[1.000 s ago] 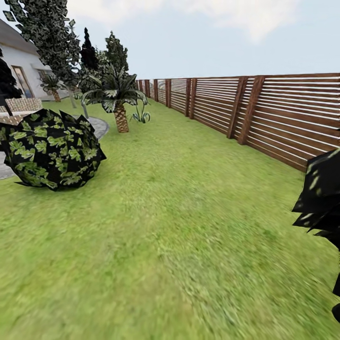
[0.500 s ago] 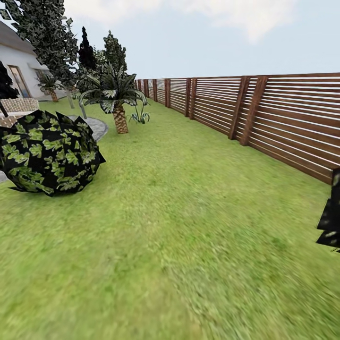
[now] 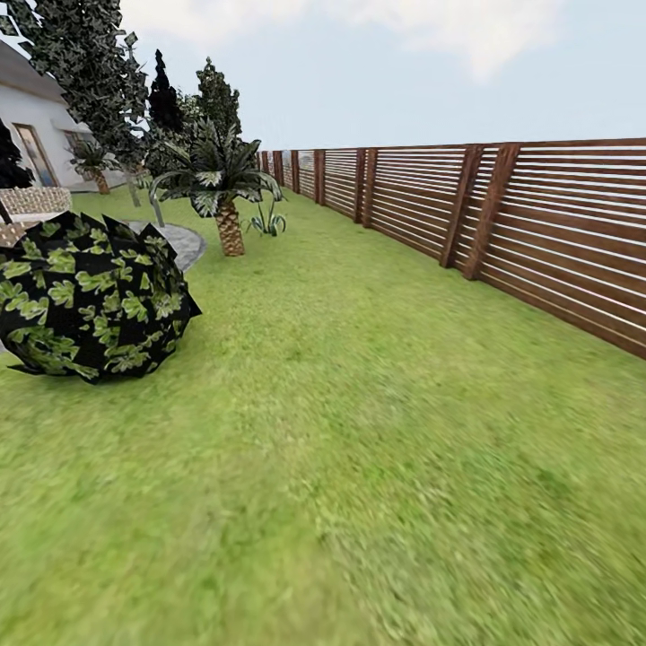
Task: Take the three Easter eggs out of the wicker basket on the lawn in the garden, then place them on the lawn next to a single tree (choose any tree) so that all three eggs are next to the same tree and none are left in the basket.
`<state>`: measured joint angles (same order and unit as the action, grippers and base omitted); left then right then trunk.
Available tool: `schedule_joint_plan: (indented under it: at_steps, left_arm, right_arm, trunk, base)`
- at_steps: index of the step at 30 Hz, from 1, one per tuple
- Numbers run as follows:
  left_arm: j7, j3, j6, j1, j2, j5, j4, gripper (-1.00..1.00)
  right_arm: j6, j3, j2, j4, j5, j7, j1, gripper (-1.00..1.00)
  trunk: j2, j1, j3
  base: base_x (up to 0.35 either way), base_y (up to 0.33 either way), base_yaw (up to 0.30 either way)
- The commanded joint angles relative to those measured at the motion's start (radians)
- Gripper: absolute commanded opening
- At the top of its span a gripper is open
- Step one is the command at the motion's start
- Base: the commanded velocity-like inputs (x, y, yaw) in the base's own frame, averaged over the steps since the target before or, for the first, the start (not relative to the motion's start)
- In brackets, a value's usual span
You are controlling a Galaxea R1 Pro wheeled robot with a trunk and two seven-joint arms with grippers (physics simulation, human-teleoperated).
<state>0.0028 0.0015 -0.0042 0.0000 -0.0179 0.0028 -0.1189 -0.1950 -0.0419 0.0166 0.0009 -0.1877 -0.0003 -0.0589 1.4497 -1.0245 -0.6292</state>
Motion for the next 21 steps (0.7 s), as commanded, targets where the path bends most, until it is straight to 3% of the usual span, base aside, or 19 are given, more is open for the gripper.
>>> schedule_joint_plan:
  at_steps: [1, 6, 21]
  left_arm:
    - [0.0, 0.0, 0.0, 0.0, 0.0, 0.0, -0.001, 1.0]
    - [0.0, 0.0, 0.0, 0.0, 0.0, 0.0, -0.001, 1.0]
    - [0.0, 0.0, 0.0, 0.0, 0.0, 0.0, -0.001, 1.0]
  right_arm:
    - [-0.003, -0.004, 0.001, 0.001, -0.006, 0.0, -0.001, 1.0]
    - [-0.003, -0.006, 0.003, 0.002, -0.01, 0.0, -0.001, 1.0]
    - [-0.003, -0.006, 0.003, 0.004, -0.01, 0.002, -0.001, 1.0]
  trunk:
    - [0.0, 0.0, -0.001]
    - [0.0, 0.0, -0.001]
    - [0.0, 0.0, -0.001]
  base:
    - [0.286, 0.131, 0.0]
    - [0.286, 0.131, -0.176]
    - [0.286, 0.131, -0.281]
